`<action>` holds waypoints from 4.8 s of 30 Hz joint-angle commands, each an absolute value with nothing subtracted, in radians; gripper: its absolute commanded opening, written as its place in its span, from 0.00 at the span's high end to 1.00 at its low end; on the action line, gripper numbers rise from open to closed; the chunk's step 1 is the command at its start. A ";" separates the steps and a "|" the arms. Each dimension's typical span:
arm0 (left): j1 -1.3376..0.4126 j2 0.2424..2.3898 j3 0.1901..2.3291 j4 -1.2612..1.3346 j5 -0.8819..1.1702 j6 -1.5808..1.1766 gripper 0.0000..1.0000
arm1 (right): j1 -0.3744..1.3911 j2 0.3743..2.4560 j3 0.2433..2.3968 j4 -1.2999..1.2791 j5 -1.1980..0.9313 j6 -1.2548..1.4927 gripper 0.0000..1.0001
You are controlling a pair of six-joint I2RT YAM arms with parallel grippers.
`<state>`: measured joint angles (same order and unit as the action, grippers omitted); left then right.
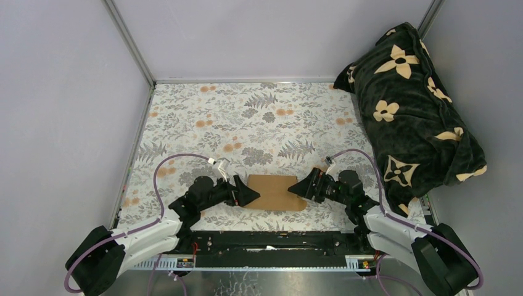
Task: Fold the paper box
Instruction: Close the paper box at the center of the board.
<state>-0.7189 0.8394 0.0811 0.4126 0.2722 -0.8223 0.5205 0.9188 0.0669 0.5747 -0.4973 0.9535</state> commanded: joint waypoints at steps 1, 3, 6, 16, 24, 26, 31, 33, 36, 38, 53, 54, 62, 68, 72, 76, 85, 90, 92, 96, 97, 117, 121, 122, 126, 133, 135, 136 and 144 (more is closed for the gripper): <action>-0.716 0.840 0.068 0.488 0.291 -0.833 0.02 | 0.513 0.949 0.068 0.678 -0.540 0.975 0.00; -0.716 0.839 0.068 0.486 0.293 -0.833 0.02 | 0.514 0.953 0.070 0.681 -0.541 0.976 0.00; -0.716 0.839 0.068 0.487 0.296 -0.836 0.02 | 0.514 0.952 0.074 0.682 -0.547 0.977 0.00; -0.716 0.820 0.085 0.455 0.302 -0.839 0.02 | 0.514 0.914 0.090 0.642 -0.550 0.979 0.00; -0.716 0.780 0.121 0.382 0.297 -0.832 0.02 | 0.513 0.888 0.112 0.601 -0.548 0.972 0.00; -0.716 0.777 0.122 0.373 0.293 -0.830 0.02 | 0.513 0.888 0.110 0.597 -0.547 0.968 0.00; -0.716 0.789 0.105 0.384 0.283 -0.831 0.02 | 0.514 0.916 0.079 0.623 -0.538 0.966 0.00; -0.715 0.793 0.096 0.386 0.278 -0.829 0.02 | 0.513 0.928 0.068 0.630 -0.530 0.963 0.00; -0.716 0.789 0.086 0.383 0.270 -0.829 0.02 | 0.514 0.938 0.054 0.637 -0.520 0.960 0.00; -0.716 0.779 0.082 0.377 0.269 -0.830 0.02 | 0.514 0.936 0.048 0.636 -0.520 0.961 0.00; -0.716 0.697 0.029 0.336 0.265 -0.853 0.01 | 0.513 0.825 0.008 0.569 -0.516 0.973 0.00; -0.715 0.692 0.024 0.336 0.265 -0.855 0.02 | 0.514 0.828 0.004 0.575 -0.517 0.976 0.00; -0.715 0.667 0.006 0.335 0.273 -0.869 0.02 | 0.513 0.860 0.000 0.625 -0.528 0.993 0.00; -0.719 0.681 0.002 0.373 0.283 -0.884 0.02 | 0.514 0.900 0.000 0.674 -0.554 1.011 0.00; -0.726 0.691 -0.011 0.391 0.280 -0.890 0.01 | 0.513 0.898 0.000 0.677 -0.559 1.015 0.00; -0.733 0.711 -0.024 0.417 0.276 -0.893 0.01 | 0.513 0.893 0.000 0.678 -0.564 1.020 0.00; -0.769 0.770 -0.015 0.471 0.251 -0.900 0.01 | 0.514 0.905 0.000 0.701 -0.581 1.034 0.00; -0.783 0.785 -0.011 0.478 0.240 -0.900 0.01 | 0.514 0.916 0.001 0.707 -0.593 1.035 0.00; -0.786 0.785 -0.010 0.480 0.238 -0.900 0.01 | 0.514 0.922 0.000 0.711 -0.594 1.036 0.00; -0.791 0.787 -0.009 0.479 0.236 -0.901 0.01 | 0.514 0.930 0.000 0.722 -0.599 1.040 0.00; -0.793 0.785 -0.009 0.477 0.236 -0.900 0.01 | 0.514 0.930 0.000 0.722 -0.600 1.041 0.00; -0.821 0.653 0.071 0.305 0.214 -0.908 0.01 | 0.514 0.801 0.049 0.573 -0.607 1.046 0.00; -0.826 0.627 0.082 0.274 0.212 -0.912 0.01 | 0.514 0.779 0.065 0.545 -0.605 1.048 0.00; -0.827 0.623 0.085 0.267 0.211 -0.912 0.01 | 0.514 0.776 0.071 0.540 -0.607 1.049 0.00; -0.835 0.608 0.098 0.245 0.206 -0.916 0.01 | 0.514 0.757 0.084 0.520 -0.606 1.054 0.00; -0.849 0.591 0.115 0.216 0.192 -0.921 0.01 | 0.513 0.729 0.104 0.489 -0.602 1.062 0.00; -0.852 0.585 0.123 0.202 0.192 -0.924 0.01 | 0.513 0.727 0.107 0.490 -0.602 1.068 0.00; -0.854 0.582 0.129 0.194 0.192 -0.923 0.01 | 0.513 0.727 0.110 0.489 -0.602 1.070 0.00; -0.859 0.584 0.201 0.124 0.198 -0.924 0.01 | 0.513 0.733 0.134 0.496 -0.605 1.097 0.00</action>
